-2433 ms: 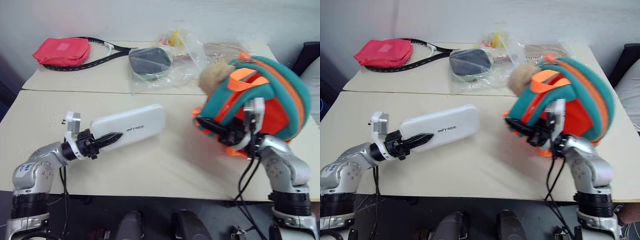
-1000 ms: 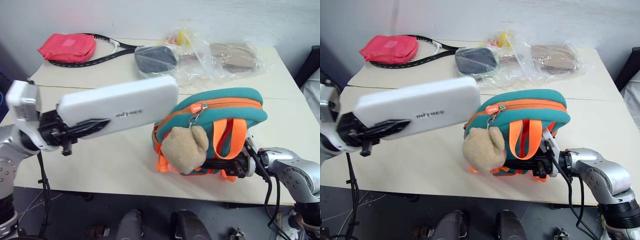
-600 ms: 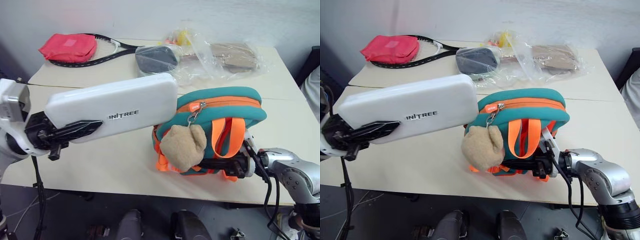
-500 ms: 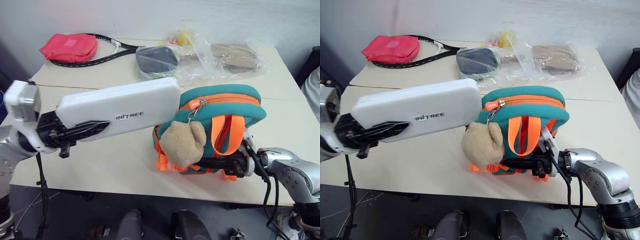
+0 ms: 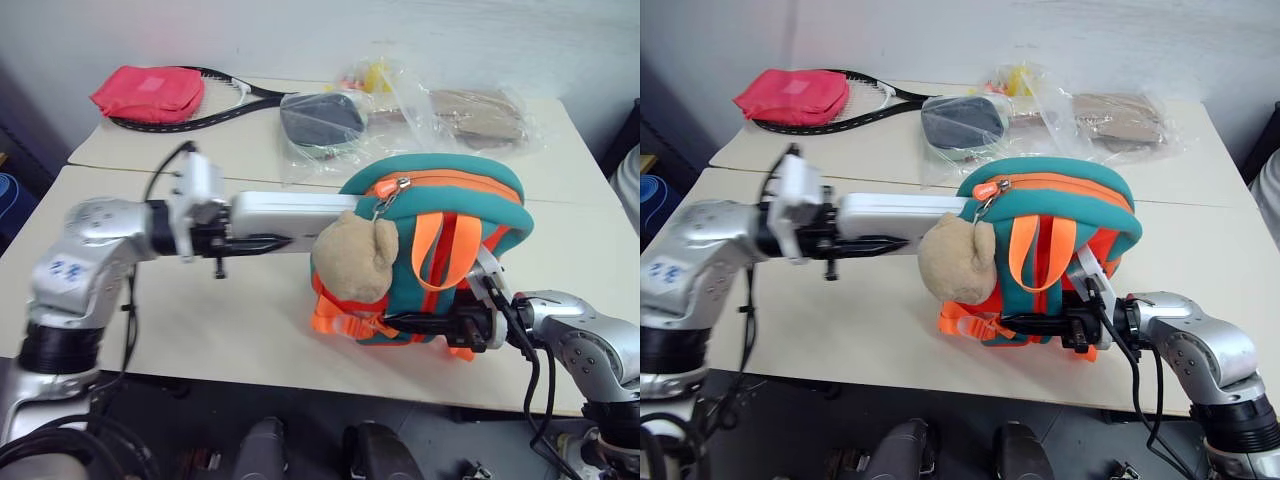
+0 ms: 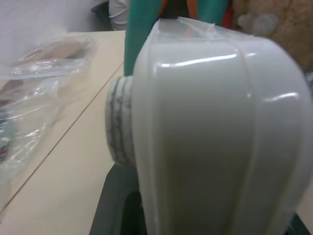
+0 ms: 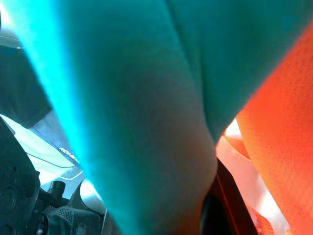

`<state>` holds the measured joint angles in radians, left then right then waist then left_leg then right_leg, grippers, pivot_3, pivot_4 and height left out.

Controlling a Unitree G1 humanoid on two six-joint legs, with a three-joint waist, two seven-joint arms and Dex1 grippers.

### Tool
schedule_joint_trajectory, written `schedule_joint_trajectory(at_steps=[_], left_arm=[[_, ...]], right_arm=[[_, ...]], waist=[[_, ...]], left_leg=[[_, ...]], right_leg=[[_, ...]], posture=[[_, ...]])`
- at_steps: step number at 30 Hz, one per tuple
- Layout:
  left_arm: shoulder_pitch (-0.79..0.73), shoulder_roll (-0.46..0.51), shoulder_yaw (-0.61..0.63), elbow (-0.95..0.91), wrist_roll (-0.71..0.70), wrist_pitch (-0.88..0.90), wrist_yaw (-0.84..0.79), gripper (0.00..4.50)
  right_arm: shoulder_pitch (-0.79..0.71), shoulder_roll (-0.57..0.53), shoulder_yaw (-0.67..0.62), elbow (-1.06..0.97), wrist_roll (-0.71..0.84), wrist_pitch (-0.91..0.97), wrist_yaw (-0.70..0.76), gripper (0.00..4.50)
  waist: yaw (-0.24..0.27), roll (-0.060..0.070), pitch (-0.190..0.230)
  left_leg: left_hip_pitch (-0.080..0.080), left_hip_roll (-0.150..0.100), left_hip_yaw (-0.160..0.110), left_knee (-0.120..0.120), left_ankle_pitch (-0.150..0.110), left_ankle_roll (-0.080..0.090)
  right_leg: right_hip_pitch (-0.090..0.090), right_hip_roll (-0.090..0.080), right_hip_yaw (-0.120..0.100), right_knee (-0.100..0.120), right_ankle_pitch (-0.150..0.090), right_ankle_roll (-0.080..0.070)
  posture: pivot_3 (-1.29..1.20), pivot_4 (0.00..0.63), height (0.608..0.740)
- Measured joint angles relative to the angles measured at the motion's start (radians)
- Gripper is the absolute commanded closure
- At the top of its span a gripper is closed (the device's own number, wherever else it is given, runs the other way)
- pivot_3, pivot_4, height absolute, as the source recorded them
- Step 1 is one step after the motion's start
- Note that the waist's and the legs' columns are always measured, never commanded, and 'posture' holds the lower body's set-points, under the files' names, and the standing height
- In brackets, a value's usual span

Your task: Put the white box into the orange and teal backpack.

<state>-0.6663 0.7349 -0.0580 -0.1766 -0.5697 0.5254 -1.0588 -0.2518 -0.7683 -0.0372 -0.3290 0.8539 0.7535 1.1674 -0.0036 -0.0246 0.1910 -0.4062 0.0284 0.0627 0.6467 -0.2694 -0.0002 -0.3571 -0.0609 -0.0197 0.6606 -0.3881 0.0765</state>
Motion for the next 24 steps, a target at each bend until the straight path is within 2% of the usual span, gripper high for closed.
schedule_joint_trajectory(at_steps=[2, 7, 12, 18, 23, 24], left_arm=[[-0.038, -0.034, -0.057, -0.002, 0.017, 0.034, 0.001, 3.25], [-0.162, -0.195, -0.162, 0.115, 0.109, 0.051, 0.047, 3.25], [-0.190, -0.272, -0.192, 0.202, 0.169, -0.014, 0.050, 3.25], [-0.180, -0.269, -0.147, 0.230, 0.174, -0.043, 0.041, 1.46], [-0.114, -0.164, -0.035, 0.218, 0.097, -0.062, -0.072, 0.02], [-0.102, -0.124, -0.005, 0.220, 0.084, -0.072, -0.107, 0.02]], right_arm=[[0.001, 0.000, 0.004, 0.001, -0.001, 0.000, 0.002, 4.38], [-0.008, 0.007, 0.011, 0.006, -0.010, -0.007, 0.004, 4.38], [-0.007, 0.023, 0.012, 0.003, -0.011, -0.009, -0.008, 4.38], [0.004, 0.041, 0.010, -0.013, -0.013, -0.015, -0.043, 4.38], [0.016, 0.057, 0.003, -0.021, -0.013, -0.018, -0.075, 4.38], [0.020, 0.057, 0.000, -0.022, -0.013, -0.019, -0.077, 4.38]], waist=[[-0.002, 0.000, 0.000], [0.002, 0.000, 0.000], [-0.001, 0.000, 0.000], [-0.002, 0.000, 0.000], [-0.011, 0.000, 0.000], [-0.013, 0.000, 0.000]], left_leg=[[-0.001, 0.000, 0.001, 0.000, -0.001, 0.000], [-0.001, 0.000, 0.001, 0.003, 0.000, 0.000], [0.000, 0.001, 0.002, 0.002, 0.001, -0.002], [0.000, 0.001, 0.001, 0.003, 0.001, -0.002], [0.000, 0.002, 0.001, 0.002, 0.001, -0.002], [0.000, 0.002, 0.001, 0.002, 0.001, -0.002]], right_leg=[[0.000, 0.000, 0.001, 0.001, 0.000, 0.001], [0.000, 0.001, 0.001, 0.000, 0.000, 0.001], [0.000, 0.002, 0.001, 0.000, 0.000, 0.001], [0.000, 0.001, 0.001, 0.001, 0.000, 0.001], [-0.001, 0.001, 0.001, 0.001, 0.000, 0.001], [-0.001, 0.001, 0.001, 0.001, 0.000, 0.001]], posture=[[0.00, 0.150, 0.740], [0.00, 0.150, 0.740], [0.00, 0.150, 0.740], [0.00, 0.150, 0.740], [0.00, 0.150, 0.740], [0.00, 0.150, 0.740]])
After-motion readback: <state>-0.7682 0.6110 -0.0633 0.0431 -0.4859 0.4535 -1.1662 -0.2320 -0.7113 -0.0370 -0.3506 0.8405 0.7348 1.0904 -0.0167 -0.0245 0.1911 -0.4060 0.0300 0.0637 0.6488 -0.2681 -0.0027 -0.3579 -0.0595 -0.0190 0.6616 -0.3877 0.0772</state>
